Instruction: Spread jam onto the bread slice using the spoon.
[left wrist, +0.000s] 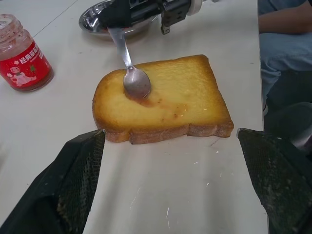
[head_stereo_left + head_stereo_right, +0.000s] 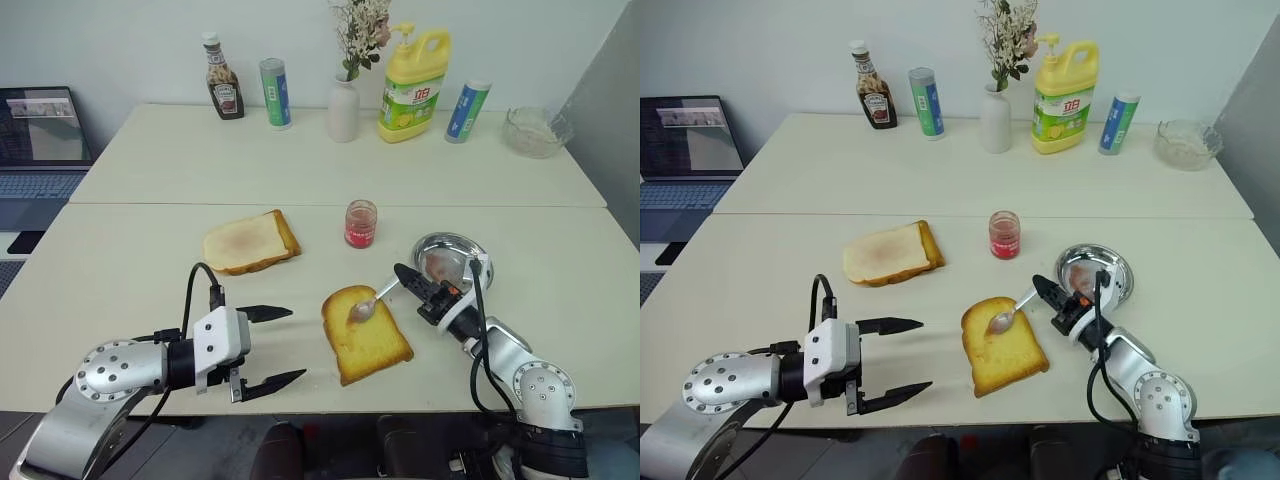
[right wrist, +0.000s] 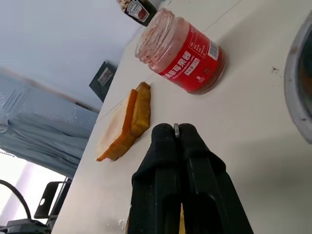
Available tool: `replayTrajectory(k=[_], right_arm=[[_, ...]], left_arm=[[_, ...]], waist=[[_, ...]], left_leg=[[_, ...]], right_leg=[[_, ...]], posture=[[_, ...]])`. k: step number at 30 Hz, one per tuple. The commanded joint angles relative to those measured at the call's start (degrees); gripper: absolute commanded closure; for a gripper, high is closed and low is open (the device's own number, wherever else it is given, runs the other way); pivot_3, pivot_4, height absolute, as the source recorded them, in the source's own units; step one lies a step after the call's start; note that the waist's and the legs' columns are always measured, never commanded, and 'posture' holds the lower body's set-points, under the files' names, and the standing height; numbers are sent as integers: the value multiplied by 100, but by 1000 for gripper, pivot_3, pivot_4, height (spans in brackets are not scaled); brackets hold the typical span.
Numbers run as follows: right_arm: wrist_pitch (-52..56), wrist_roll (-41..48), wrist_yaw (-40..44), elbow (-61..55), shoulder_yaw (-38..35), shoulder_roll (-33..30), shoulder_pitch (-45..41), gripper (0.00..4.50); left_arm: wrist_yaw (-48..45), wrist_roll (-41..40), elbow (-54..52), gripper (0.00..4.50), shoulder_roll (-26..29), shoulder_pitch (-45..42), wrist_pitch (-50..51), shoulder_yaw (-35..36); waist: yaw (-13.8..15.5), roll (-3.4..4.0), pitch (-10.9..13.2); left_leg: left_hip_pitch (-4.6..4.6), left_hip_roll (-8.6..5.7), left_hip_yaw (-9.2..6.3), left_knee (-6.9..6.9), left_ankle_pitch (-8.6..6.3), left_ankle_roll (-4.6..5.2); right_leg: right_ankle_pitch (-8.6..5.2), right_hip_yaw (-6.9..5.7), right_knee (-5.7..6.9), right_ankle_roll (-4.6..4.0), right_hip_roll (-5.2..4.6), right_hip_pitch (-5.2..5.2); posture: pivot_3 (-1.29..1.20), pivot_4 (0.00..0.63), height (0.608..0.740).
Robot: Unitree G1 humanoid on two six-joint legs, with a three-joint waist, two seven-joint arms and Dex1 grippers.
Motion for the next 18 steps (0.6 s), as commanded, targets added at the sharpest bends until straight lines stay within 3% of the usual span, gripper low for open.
replayTrajectory(k=[1,8,18], right_arm=[[477,608,197,-427,8,-278,225,4475],[633,800,358,-652,-1,-808,438,4475],[26,700,-728,44,-214,-39,-432,4475]], left_arm=[[39,-15,-195,0,48,-53,-32,46],[35,-42,-206,0,45,-27,-32,69],[-15,-32,-114,0,50,353,-186,402]], waist=[[0,0,0],[1,0,0],[-31,0,0]], left_leg=[[0,0,0,0,0,0],[2,1,1,1,0,1],[0,7,0,-3,0,0]], right_leg=[[0,0,0,0,0,0],[-2,2,0,4,2,0],[1,3,-2,-3,10,-2]], posture=[[0,150,740],[0,150,740],[0,150,740]])
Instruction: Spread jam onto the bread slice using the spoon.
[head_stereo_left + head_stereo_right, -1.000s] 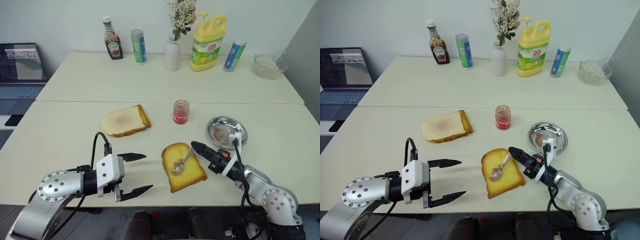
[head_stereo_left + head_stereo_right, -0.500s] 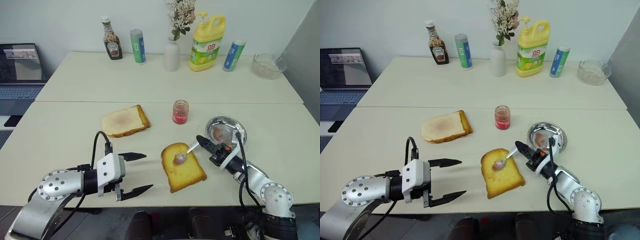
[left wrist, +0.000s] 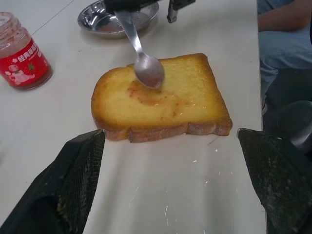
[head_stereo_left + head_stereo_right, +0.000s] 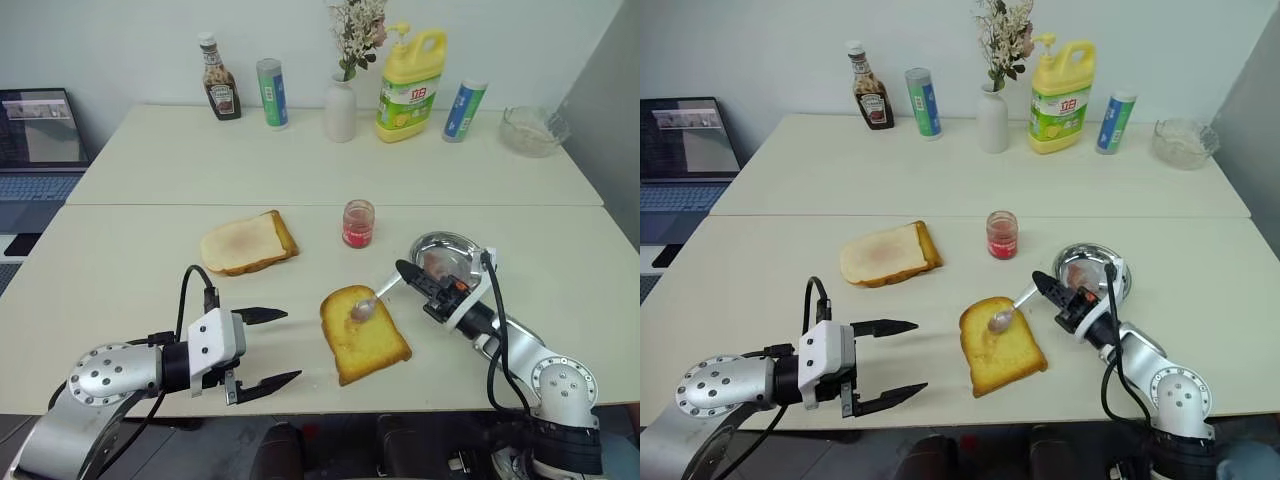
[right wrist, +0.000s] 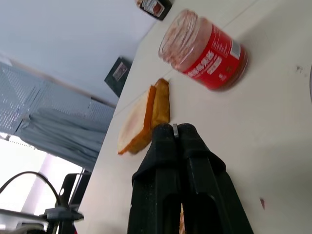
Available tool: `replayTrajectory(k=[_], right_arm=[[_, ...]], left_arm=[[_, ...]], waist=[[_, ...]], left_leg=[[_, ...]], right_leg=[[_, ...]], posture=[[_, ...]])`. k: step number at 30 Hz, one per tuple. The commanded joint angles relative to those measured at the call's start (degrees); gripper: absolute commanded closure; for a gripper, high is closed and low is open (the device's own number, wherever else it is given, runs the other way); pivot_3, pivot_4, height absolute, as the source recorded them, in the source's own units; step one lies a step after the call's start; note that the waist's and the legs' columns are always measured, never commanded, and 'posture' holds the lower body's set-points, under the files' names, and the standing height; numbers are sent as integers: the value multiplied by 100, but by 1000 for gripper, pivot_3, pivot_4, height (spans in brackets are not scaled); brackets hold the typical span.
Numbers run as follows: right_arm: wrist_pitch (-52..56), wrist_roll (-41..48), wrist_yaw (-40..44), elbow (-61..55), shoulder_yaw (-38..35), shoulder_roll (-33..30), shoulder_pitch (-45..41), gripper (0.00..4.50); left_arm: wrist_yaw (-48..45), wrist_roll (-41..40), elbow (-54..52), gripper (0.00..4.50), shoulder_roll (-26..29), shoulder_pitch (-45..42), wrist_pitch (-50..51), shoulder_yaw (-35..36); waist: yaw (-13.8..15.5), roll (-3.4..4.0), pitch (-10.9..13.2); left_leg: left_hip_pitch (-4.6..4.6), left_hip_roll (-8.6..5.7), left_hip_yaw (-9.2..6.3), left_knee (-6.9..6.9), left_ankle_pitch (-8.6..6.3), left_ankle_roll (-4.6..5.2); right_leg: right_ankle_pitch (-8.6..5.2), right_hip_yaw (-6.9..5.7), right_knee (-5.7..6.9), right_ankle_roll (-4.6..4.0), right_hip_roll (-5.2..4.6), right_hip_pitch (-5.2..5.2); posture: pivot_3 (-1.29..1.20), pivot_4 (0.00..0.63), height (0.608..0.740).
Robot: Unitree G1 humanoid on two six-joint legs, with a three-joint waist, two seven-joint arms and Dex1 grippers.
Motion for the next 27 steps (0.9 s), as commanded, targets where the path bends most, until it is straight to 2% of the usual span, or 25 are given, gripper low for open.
replayTrajectory(k=[1,6,12,17,24,27], right_arm=[[-159,-146,-133,146,6,101,-161,4475],[360,124,33,-14,306,-39,-40,4475],[890,560,341,-401,312,-694,510,4475],[869,619,708,-613,185,-1209,844,4475],[-137,-120,-9,41,206,-299,-46,4475],[-295,-427,-163,275,205,-93,-288,4475]], left_arm=[[19,-39,-138,0,10,116,-147,227],[66,-143,-291,0,-48,200,-93,246],[-63,-272,-393,0,12,259,-43,221],[-107,-263,-407,0,25,293,-69,172],[-94,-127,-315,0,-44,192,-163,-17],[-109,-78,-290,0,-37,249,-244,-29]], waist=[[6,0,0],[-1,0,0],[17,0,0],[18,-4,-3],[-28,-4,-4],[-46,-4,-4]], left_leg=[[-2,0,-2,-1,0,0],[-2,-1,1,0,0,0],[-3,-2,2,1,0,0],[2,-1,2,2,0,1],[9,5,6,3,0,1],[7,5,6,1,0,0]], right_leg=[[0,-1,-2,0,0,0],[0,0,-1,-1,-2,-1],[0,2,-3,0,-4,-1],[-11,1,-3,18,-3,2],[-11,7,0,21,6,3],[-10,6,0,21,6,1]], posture=[[0,150,740],[0,150,740],[0,150,740],[0,150,740],[0,150,740],[0,150,740]])
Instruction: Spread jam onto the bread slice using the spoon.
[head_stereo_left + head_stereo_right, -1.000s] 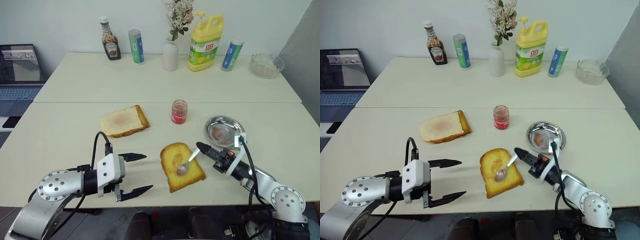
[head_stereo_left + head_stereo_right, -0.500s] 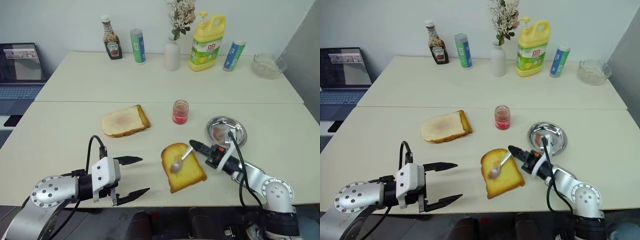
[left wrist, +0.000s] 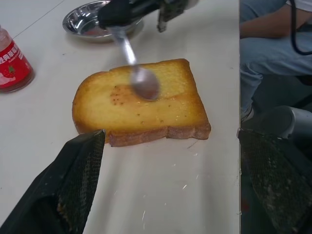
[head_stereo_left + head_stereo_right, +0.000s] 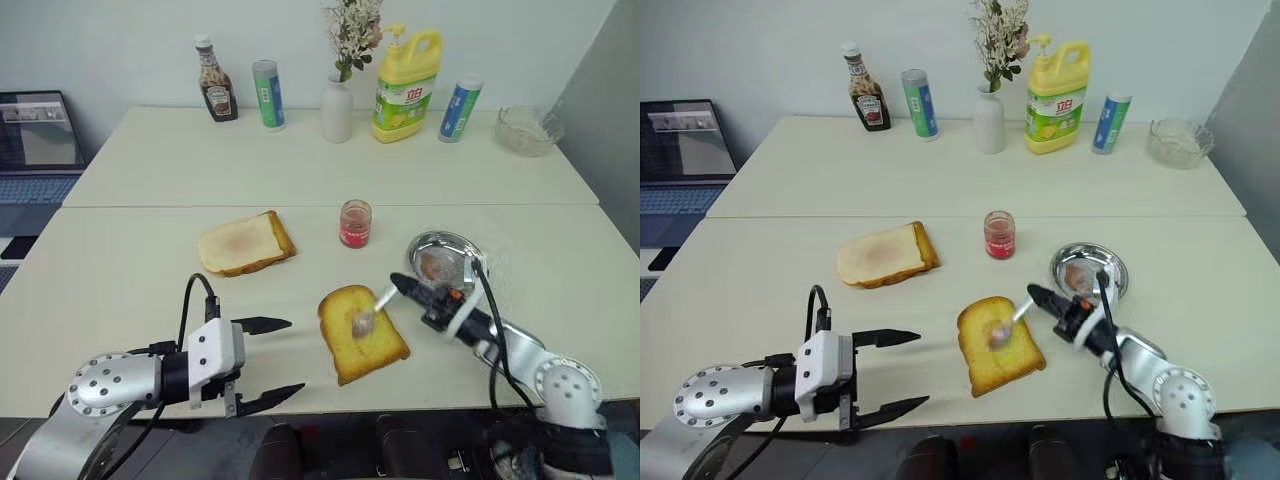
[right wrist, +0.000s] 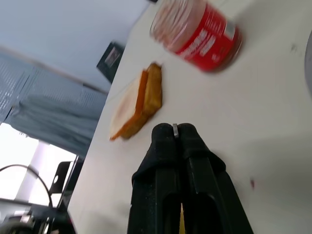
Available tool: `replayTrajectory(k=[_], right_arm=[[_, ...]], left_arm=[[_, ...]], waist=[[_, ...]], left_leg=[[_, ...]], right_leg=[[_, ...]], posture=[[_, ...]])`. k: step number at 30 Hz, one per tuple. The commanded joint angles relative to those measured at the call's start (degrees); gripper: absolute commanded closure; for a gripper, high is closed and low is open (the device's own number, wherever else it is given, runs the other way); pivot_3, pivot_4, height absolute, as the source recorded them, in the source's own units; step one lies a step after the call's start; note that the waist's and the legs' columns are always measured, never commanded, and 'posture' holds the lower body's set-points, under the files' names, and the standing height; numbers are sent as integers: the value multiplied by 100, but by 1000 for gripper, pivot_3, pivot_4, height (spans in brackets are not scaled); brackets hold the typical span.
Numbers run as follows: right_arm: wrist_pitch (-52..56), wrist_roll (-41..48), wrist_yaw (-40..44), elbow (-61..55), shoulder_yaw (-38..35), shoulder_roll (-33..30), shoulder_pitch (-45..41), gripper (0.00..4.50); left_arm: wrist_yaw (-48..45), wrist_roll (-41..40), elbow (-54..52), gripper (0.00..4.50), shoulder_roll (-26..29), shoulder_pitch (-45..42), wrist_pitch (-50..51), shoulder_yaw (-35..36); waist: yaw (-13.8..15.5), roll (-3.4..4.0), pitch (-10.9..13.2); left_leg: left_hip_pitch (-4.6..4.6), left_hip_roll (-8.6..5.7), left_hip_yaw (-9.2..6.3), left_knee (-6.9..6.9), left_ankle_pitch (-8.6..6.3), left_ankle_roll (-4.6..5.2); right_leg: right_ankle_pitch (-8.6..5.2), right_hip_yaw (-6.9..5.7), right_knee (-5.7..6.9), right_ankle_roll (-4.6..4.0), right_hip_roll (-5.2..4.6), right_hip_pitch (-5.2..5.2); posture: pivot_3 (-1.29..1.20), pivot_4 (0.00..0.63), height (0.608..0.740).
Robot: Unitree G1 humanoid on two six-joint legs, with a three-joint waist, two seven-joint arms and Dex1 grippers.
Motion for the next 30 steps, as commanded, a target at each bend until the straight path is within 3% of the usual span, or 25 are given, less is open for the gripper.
replayTrajectory(k=[1,9,18,22,30], right_arm=[[-220,-256,-112,72,-83,81,-120,4475],[709,394,402,-327,-16,-518,413,4475],[854,623,804,-520,-189,-1163,725,4475],[433,775,481,-336,-462,-870,320,4475],[181,100,424,60,-321,-627,-7,4475]], left_arm=[[5,45,-94,0,-3,58,-170,40],[1,84,-7,0,-6,75,-273,51],[-5,97,109,0,-17,-61,-293,8],[18,90,157,0,-31,-191,-247,-31],[80,114,174,0,-72,-352,-202,-129]], waist=[[15,-2,-1],[42,-1,-2],[42,-2,-3],[44,-2,-3],[27,-1,-2]], left_leg=[[-1,0,-1,-2,0,0],[-9,-1,-4,-3,-1,0],[1,-1,0,0,0,1],[1,-1,0,0,0,1],[-4,0,-1,-4,-1,0]], right_leg=[[9,-2,-1,-17,0,0],[10,-5,-6,-24,-3,-2],[-2,-1,-3,-2,-2,4],[-2,-1,-3,0,-2,3],[10,-2,-4,-21,-1,-1]], posture=[[0,150,740],[0,150,740],[0,150,740],[0,150,740],[0,150,740]])
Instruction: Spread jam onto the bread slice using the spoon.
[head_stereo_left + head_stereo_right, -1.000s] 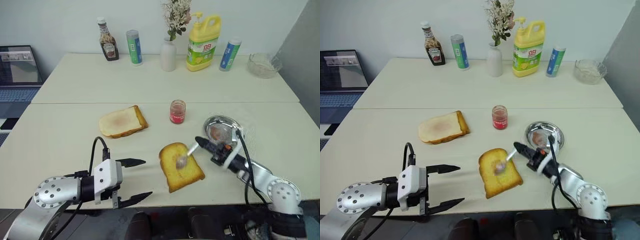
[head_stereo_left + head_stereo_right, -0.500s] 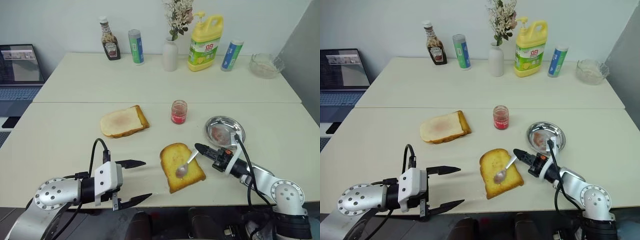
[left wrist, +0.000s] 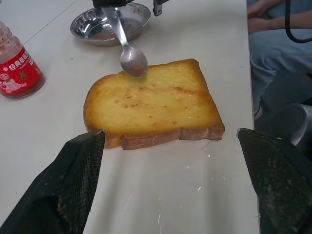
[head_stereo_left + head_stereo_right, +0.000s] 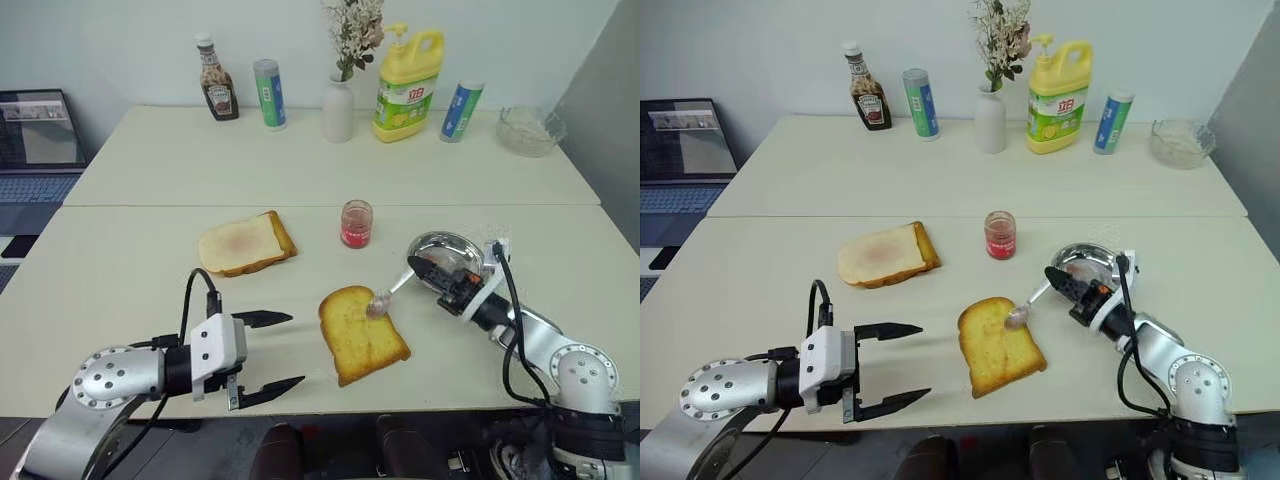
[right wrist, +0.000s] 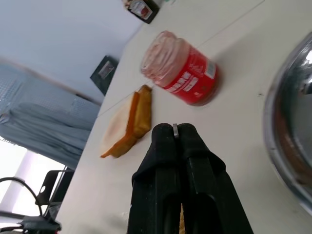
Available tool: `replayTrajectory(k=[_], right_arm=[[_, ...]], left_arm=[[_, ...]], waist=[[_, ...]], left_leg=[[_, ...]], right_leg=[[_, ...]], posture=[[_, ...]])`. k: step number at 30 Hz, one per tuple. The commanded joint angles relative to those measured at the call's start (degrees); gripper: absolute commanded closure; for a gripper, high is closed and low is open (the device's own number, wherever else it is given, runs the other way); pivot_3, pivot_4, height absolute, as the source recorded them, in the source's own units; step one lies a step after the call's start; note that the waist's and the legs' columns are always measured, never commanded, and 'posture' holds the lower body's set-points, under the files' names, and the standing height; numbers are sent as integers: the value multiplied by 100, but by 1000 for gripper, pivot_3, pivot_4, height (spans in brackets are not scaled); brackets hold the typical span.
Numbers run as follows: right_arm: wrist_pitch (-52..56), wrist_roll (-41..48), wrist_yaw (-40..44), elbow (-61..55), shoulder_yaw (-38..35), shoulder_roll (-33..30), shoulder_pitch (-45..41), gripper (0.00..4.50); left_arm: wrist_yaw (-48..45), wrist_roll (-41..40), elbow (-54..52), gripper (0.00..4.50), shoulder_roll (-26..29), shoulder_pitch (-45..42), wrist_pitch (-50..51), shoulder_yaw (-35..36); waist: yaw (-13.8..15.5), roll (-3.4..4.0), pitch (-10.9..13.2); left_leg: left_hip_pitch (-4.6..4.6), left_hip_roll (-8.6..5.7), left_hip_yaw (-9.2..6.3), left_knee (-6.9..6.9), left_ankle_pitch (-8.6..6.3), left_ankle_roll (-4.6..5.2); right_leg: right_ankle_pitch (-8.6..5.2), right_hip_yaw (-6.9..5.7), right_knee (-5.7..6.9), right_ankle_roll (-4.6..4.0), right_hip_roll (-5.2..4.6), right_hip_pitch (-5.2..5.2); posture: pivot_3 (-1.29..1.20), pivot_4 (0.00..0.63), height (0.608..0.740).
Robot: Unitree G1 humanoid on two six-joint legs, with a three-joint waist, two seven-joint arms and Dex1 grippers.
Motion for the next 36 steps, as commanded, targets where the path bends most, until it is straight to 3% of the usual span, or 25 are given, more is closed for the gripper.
replayTrajectory(k=[1,10,18,23,29,36], right_arm=[[71,-17,217,-134,40,-55,12,4475],[-212,-210,961,-1342,137,-412,134,4475],[-798,-1124,1512,-1655,485,-529,124,4475],[-1044,-793,892,-1401,-212,-218,67,4475],[-1495,-866,307,-1017,-1239,-263,111,4475],[-1879,-1567,417,144,-1496,-364,143,4475]], left_arm=[[58,13,-52,0,-23,-68,-60,-14],[131,82,135,0,-83,-214,-162,-82],[239,-20,161,0,-249,-748,82,-292],[503,-286,9,0,-434,-1566,634,-495],[629,-269,164,0,-625,-2721,1249,-1033],[513,-43,589,0,-925,-3448,1212,-1549]], waist=[[1,1,0],[-4,1,1],[3,0,0],[54,-1,0],[76,-1,0],[55,0,0]], left_leg=[[-3,0,0,0,0,0],[-1,1,-1,2,0,0],[0,0,-2,4,0,0],[-2,-2,-5,7,1,0],[-7,-8,-3,10,1,0],[-5,-8,-2,8,1,0]], right_leg=[[1,0,0,-2,-1,-2],[-5,-1,1,8,0,-2],[-11,-1,1,21,0,0],[-1,-3,3,8,0,1],[8,0,-1,10,-2,1],[10,2,1,8,1,1]], posture=[[0,150,740],[0,150,740],[0,150,740],[0,150,740],[0,150,740],[0,150,740]])
